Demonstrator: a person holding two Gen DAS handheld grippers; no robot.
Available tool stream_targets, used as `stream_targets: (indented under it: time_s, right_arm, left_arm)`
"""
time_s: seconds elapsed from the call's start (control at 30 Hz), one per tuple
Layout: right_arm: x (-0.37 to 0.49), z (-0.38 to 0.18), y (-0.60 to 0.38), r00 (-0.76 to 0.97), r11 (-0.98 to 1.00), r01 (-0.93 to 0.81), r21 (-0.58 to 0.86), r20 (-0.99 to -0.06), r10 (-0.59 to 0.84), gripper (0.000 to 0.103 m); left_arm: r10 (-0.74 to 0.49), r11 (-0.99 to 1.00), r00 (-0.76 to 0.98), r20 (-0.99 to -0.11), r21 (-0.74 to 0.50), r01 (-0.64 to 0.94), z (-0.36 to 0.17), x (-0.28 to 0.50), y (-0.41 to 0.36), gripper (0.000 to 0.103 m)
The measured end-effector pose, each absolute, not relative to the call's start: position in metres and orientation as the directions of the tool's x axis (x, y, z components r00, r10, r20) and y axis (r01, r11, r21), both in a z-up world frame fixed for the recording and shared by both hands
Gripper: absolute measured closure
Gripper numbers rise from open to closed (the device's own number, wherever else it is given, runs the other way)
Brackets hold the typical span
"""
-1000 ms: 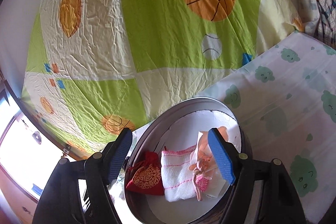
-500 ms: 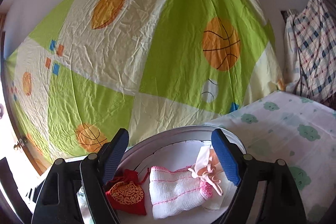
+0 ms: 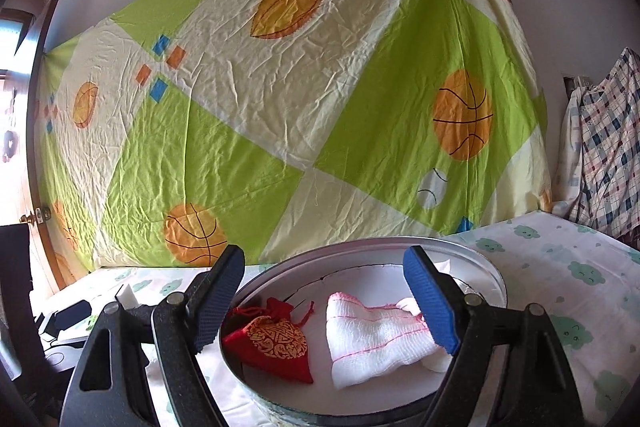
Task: Organize soft objects
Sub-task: 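Withdraw both grippers from the tin back over the table, then lower the left gripper onto the pink fuzzy pad and close it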
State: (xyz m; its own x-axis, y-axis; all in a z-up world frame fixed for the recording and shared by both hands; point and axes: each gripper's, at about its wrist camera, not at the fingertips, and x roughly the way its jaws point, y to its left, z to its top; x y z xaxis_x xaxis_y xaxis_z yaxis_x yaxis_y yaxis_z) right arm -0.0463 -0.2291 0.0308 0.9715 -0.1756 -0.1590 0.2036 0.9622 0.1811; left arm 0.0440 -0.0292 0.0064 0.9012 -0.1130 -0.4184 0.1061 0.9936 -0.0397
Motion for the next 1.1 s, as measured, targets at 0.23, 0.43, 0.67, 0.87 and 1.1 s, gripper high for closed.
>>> stream_targets:
  time_s: [0.23,0.43,0.67,0.87,1.1]
  right_arm:
    - [-0.048,0.028,-0.208,0.974,0.967,0.181,0.181,-0.172,-0.15,0.019]
    - [-0.048,0.027,-0.187,0.976,0.972,0.15,0.182,-0.186,-0.116,0.019]
    - [-0.043,0.025,-0.161,0.972,0.981,0.111,0.159,-0.222,-0.074,0.019]
    - [-0.035,0.021,-0.138,0.962,0.988,0.06,0.139,-0.273,-0.02,0.019]
    - [-0.027,0.018,-0.11,0.947,0.996,0.009,0.084,-0.321,0.019,0.019]
  left_arm:
    - [-0.096,0.995,0.891,-0.444,-0.058,0.078,0.004,0.044,-0.011,0.002]
    - [-0.069,0.996,0.879,-0.472,-0.083,0.034,0.001,0.045,0.012,0.002]
    - [-0.034,0.989,0.852,-0.522,-0.143,-0.048,-0.006,0.049,0.051,0.002]
    - [-0.011,0.967,0.815,-0.579,-0.214,-0.139,-0.016,0.054,0.087,0.002]
    - [0.003,0.941,0.754,-0.657,-0.253,-0.224,-0.031,0.062,0.113,0.002]
